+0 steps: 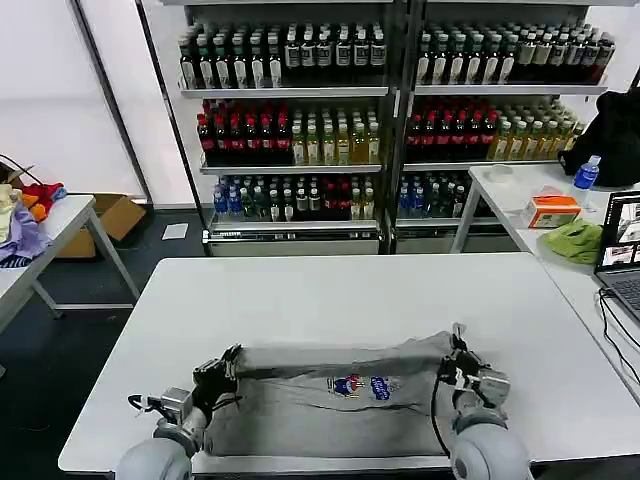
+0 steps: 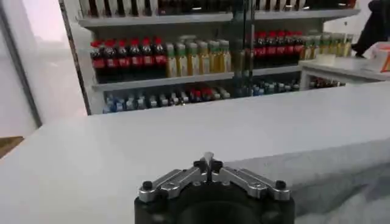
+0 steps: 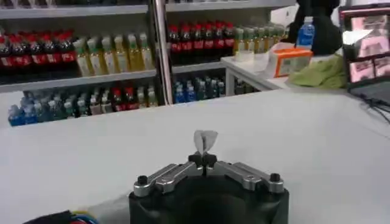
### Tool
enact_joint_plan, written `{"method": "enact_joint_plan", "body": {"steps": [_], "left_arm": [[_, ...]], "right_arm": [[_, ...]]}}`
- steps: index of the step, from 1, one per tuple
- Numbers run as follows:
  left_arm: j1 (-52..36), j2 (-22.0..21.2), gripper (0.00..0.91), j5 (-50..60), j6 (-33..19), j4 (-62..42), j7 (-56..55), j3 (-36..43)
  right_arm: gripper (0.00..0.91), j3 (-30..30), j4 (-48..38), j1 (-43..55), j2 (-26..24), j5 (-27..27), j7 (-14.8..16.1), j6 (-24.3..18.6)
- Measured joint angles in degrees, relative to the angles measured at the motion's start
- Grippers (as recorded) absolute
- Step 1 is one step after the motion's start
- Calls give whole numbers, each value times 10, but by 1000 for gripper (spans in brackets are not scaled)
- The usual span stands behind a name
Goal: Fold and organize the clothes.
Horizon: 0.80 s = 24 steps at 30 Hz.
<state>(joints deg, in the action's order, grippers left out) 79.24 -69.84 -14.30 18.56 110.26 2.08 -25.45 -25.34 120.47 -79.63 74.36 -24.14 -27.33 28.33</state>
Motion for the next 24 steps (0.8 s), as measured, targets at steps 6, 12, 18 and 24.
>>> {"method": "enact_joint_plan", "body": {"steps": [6, 12, 18, 24], "left_arm": [[29, -7, 0, 13, -4, 13, 4, -1], [49, -14, 10, 25, -5, 18, 5, -1], [58, -14, 0, 34, -5, 21, 7, -2], [59, -12, 0, 37, -5, 21, 8, -4]], "right_arm": [[0, 1, 15, -34, -1, 4, -4, -3], [0, 0, 17, -52, -3, 10, -7, -3], [0, 0, 20, -67, -5, 12, -10, -2], [0, 7, 25, -84, 0, 22, -14, -4]]}}
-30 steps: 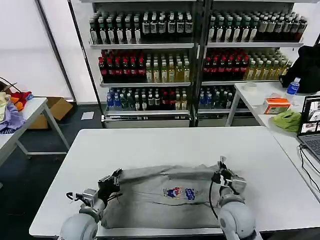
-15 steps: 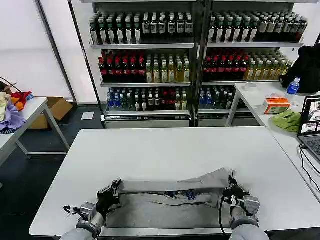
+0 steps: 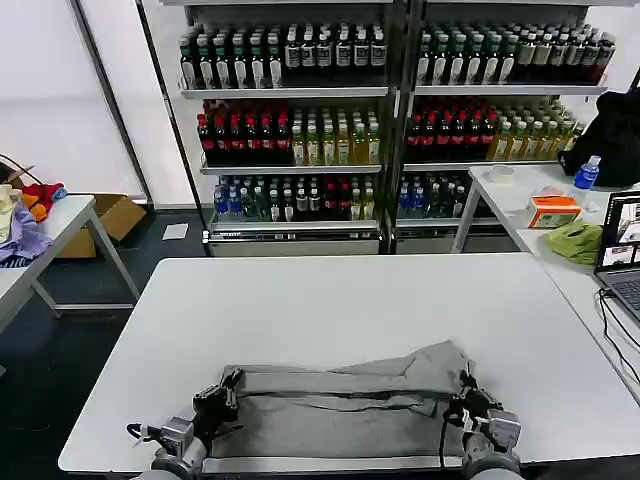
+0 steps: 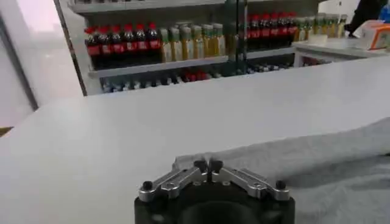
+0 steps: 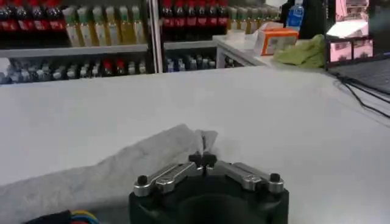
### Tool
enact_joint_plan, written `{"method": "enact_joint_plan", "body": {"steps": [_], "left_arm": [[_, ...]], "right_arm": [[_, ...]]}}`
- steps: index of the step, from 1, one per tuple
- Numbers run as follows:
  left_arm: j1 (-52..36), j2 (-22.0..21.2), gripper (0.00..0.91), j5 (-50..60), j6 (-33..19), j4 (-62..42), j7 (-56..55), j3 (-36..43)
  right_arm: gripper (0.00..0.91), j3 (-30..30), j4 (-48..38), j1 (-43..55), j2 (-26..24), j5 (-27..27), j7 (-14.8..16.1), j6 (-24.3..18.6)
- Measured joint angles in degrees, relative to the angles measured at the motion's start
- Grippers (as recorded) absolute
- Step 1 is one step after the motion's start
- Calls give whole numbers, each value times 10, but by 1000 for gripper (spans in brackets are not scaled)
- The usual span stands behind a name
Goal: Fold and organize the clothes.
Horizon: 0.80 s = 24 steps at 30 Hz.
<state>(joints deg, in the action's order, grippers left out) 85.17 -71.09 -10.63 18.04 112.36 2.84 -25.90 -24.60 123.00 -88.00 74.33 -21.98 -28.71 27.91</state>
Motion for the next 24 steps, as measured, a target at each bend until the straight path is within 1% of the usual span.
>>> {"method": "enact_joint_plan", "body": {"steps": [1, 2, 11, 16, 17, 18, 19, 20, 21, 24], "left_arm": [[0, 0, 10, 1, 0, -2, 0, 0], [-1, -1, 0, 1, 0, -3, 0, 0], [9, 8, 10, 10, -1, 7, 3, -5], [15, 5, 10, 18, 1, 13, 5, -4], [15, 4, 212, 19, 1, 13, 5, -4], [15, 4, 796, 21, 1, 13, 5, -4], [15, 3, 907, 23, 1, 13, 4, -4], [14, 2, 907, 25, 1, 12, 4, -4], [14, 1, 907, 27, 1, 11, 3, -4], [17, -1, 907, 34, 4, 12, 1, -5]], "right_arm": [[0, 2, 0, -1, 1, 3, -1, -1], [0, 3, 0, -3, 2, 5, -2, -2], [0, 6, -6, -14, 6, 19, -5, -5], [0, 12, -15, -13, 9, 28, -6, -6], [71, 13, -16, -13, 10, 30, -6, -6], [232, 14, -18, -13, 11, 32, -5, -6], [312, 15, -20, -13, 12, 34, -5, -6], [574, 15, -22, -13, 12, 36, -4, -6], [907, 16, -24, -13, 11, 39, -2, -6], [907, 16, -26, -14, 12, 46, 1, -6]]}}
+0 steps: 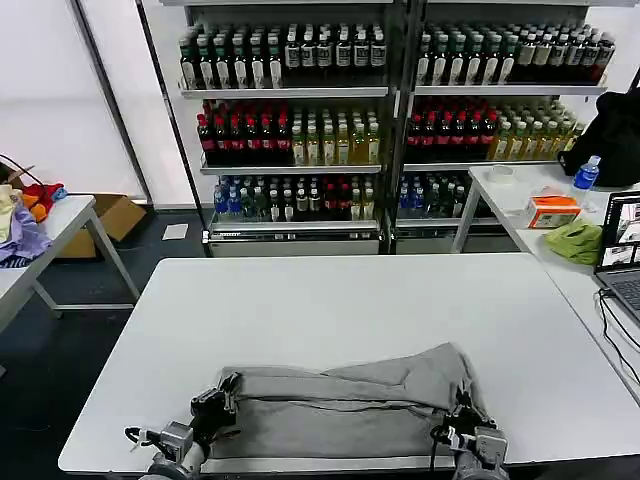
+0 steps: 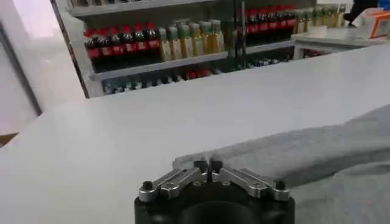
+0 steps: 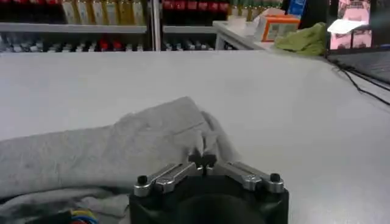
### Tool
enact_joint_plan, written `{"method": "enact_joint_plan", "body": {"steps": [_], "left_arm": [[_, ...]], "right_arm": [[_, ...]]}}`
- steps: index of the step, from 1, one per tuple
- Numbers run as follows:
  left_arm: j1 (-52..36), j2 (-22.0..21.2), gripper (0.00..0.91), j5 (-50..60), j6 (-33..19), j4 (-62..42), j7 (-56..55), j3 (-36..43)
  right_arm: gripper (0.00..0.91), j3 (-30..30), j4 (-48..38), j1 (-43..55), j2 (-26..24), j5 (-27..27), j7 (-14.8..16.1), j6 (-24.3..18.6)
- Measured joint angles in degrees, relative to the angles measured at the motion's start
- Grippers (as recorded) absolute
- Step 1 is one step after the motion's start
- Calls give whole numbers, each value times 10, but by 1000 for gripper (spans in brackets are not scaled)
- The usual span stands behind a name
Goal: Fold and organize the clothes.
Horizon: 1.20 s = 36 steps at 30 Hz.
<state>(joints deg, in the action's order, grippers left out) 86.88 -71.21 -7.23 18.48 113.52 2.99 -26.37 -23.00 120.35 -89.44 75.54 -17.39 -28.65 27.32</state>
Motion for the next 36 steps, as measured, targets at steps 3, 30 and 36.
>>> {"method": "enact_joint_plan", "body": {"steps": [3, 30, 36], "left_arm": [[3, -3, 907, 9, 5, 4, -5, -1], [32, -59, 907, 13, 24, 69, -55, -19], [35, -70, 907, 7, 24, 63, -58, -17]], "right_arm": [[907, -2, 0, -1, 1, 5, 0, 1], [907, -39, 133, -15, -11, 6, 1, -1], [907, -37, 135, -14, -10, 5, -3, -7]]}}
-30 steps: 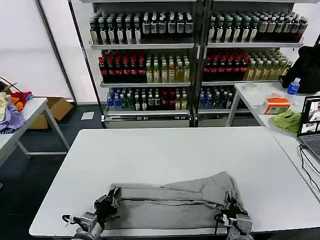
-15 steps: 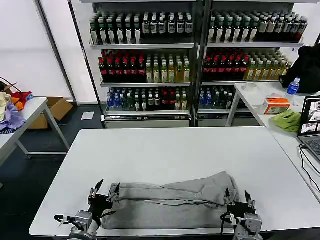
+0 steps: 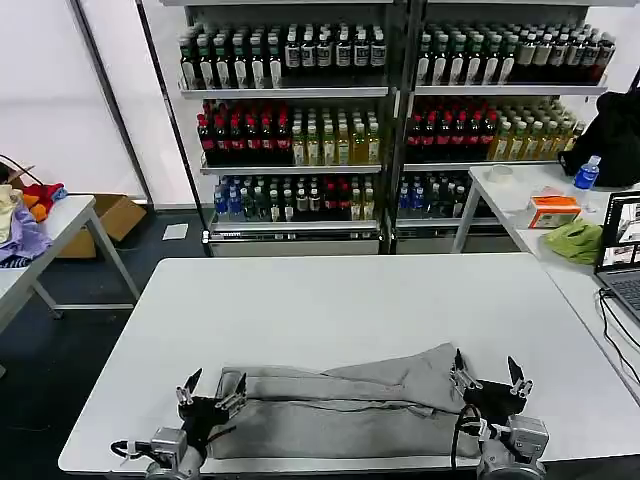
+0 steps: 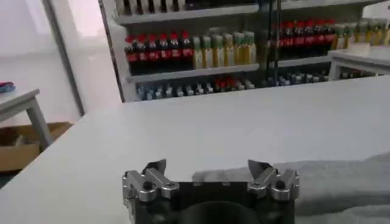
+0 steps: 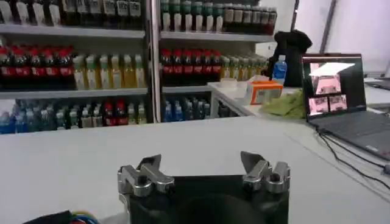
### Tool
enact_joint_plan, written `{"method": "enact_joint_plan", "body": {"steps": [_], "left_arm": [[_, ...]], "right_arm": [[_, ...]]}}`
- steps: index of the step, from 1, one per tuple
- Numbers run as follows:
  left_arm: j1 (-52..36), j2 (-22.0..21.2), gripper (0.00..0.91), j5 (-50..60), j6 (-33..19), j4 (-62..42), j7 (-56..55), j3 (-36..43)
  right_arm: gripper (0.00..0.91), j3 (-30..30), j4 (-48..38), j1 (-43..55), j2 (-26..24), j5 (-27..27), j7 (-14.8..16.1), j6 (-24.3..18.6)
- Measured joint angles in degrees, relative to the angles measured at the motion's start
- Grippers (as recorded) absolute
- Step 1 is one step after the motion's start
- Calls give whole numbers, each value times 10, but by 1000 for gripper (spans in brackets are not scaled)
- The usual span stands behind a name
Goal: Fold and organize the clothes.
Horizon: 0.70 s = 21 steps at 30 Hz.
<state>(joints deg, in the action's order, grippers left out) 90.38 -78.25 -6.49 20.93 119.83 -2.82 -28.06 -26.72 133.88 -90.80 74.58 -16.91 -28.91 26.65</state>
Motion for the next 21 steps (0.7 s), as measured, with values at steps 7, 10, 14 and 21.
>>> {"method": "enact_joint_plan", "body": {"steps": [7, 10, 14, 21], "left_arm": [[2, -9, 907, -4, 1, -12, -1, 6], [1, -11, 907, -6, 1, -19, -2, 6], [1, -12, 71, -10, 2, -26, -1, 6], [2, -13, 20, -15, 7, -37, 8, 9]], "right_arm": [[907, 2, 0, -1, 0, 0, -2, -4], [907, 3, 0, 0, 0, 0, -2, -4], [907, 2, 0, 3, -1, -1, -2, -4], [907, -2, 2, 10, -7, -2, -1, 1]]}}
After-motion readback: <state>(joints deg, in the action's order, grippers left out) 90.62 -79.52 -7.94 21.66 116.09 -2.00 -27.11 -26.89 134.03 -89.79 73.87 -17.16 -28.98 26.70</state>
